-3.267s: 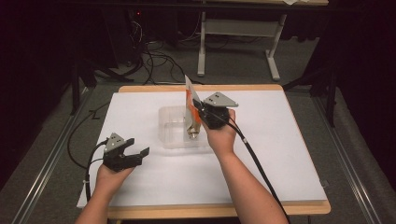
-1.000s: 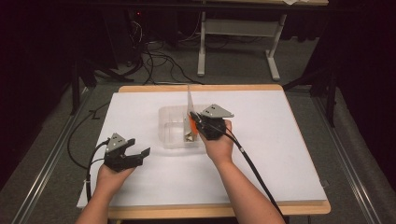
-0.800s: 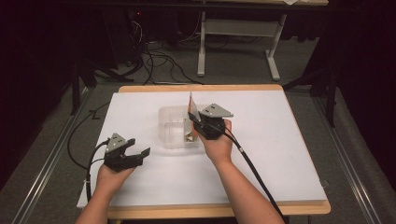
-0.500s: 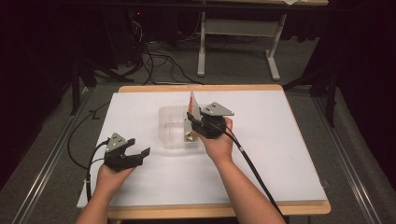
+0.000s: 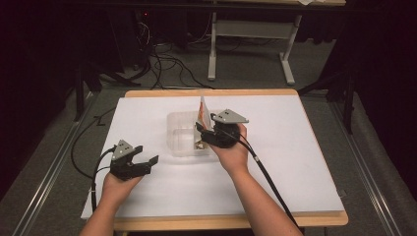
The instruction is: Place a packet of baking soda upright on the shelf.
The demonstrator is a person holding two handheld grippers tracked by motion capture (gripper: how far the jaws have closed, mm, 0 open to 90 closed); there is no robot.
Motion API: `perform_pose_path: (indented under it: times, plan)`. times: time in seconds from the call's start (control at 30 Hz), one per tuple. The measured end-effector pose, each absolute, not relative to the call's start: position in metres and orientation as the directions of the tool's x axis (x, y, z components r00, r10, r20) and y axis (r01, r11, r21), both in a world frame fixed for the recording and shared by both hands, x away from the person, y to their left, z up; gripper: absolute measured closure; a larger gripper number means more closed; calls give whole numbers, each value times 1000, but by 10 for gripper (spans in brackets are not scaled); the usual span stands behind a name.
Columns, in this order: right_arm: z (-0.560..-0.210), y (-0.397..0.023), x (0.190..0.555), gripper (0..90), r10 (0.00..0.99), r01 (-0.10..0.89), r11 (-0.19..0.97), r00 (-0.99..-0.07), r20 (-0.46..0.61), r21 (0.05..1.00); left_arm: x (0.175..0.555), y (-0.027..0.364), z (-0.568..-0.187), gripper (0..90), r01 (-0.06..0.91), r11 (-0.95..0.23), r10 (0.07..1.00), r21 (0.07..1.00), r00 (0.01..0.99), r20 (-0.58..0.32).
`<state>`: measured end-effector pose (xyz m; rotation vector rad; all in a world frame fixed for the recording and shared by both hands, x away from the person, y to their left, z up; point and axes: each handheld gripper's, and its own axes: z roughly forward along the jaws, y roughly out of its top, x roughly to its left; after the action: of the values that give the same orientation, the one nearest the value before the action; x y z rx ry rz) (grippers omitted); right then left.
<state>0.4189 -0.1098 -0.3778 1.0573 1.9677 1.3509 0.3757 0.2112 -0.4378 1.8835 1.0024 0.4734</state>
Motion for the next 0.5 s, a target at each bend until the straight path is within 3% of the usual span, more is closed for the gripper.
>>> perform_pose_path:
  times: [0.5]
  plan:
    - [-384, -143, 387, 314, 822, 324, 191, -568, 29, 927, 377, 215, -438, 257, 445, -246, 804, 861, 590, -74]
